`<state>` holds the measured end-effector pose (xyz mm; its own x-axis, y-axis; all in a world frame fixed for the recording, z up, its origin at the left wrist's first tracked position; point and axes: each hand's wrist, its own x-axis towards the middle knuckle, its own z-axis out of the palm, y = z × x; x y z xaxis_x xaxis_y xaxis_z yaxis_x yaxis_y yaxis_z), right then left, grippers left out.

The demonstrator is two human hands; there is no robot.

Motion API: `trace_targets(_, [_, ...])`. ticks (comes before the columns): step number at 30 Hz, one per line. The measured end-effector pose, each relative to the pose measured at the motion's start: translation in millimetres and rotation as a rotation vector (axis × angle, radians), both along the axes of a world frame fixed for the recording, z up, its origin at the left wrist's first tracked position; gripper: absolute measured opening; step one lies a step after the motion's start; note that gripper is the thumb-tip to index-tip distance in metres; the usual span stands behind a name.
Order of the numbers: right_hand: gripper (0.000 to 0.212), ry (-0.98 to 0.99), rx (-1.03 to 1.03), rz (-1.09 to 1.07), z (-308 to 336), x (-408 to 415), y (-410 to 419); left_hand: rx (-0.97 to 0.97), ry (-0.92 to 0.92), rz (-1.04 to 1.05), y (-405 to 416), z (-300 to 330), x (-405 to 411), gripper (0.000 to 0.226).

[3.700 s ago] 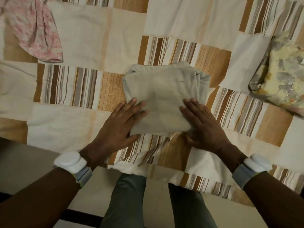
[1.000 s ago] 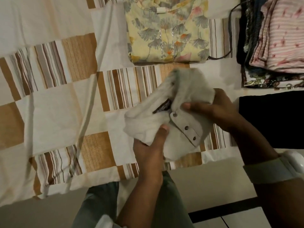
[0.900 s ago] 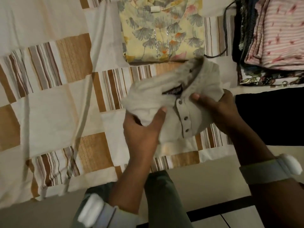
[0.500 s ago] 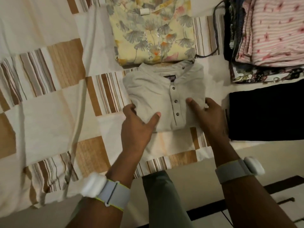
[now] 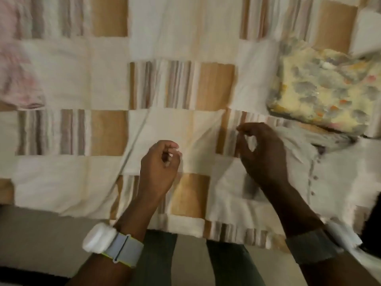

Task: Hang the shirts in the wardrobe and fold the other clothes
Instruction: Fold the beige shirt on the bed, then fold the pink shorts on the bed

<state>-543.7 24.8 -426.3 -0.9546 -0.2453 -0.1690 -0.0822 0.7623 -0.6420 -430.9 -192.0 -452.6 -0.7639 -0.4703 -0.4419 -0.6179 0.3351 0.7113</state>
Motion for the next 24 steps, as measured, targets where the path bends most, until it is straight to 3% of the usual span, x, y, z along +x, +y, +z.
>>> trace_targets(5, [0.025, -0.081, -0.042, 0.435, -20, -13, -179, -0.2, 0.066, 0.134, -143, -11, 18, 0.018])
trace_targets(9, [0.076, -0.02, 0.238, 0.772, -34, -34, -312, -0.416, 0.129, 0.258, -262, -9, 37, 0.02])
trace_targets(11, [0.11, 0.059, 0.442, 0.793, -45, -34, -355, -0.484, 0.145, 0.349, -312, -11, 49, 0.023])
trace_targets(13, [0.129, 0.082, 0.557, 0.734, -54, -30, -370, -0.454, 0.155, 0.432, -345, -16, 46, 0.035])
trace_targets(16, [0.139, 0.078, 0.653, 0.708, -64, -26, -383, -0.325, 0.138, 0.459, -370, -33, 25, 0.067])
trace_targets(18, [0.14, 0.074, 0.708, 0.736, -67, -27, -385, -0.5, -0.073, 0.344, -366, -49, 5, 0.084])
trace_targets(20, [0.139, 0.073, 0.722, 0.718, -70, -27, -387, -0.662, -0.219, 0.334, -361, -56, -10, 0.07])
trace_targets(22, [0.138, 0.061, 0.719, 0.695, -71, -26, -388, -0.734, -0.193, 0.368, -354, -58, -20, 0.038])
trace_targets(24, [0.135, 0.063, 0.694, 0.729, -64, -28, -386, -0.759, -0.14, 0.362, -338, -50, -29, 0.023])
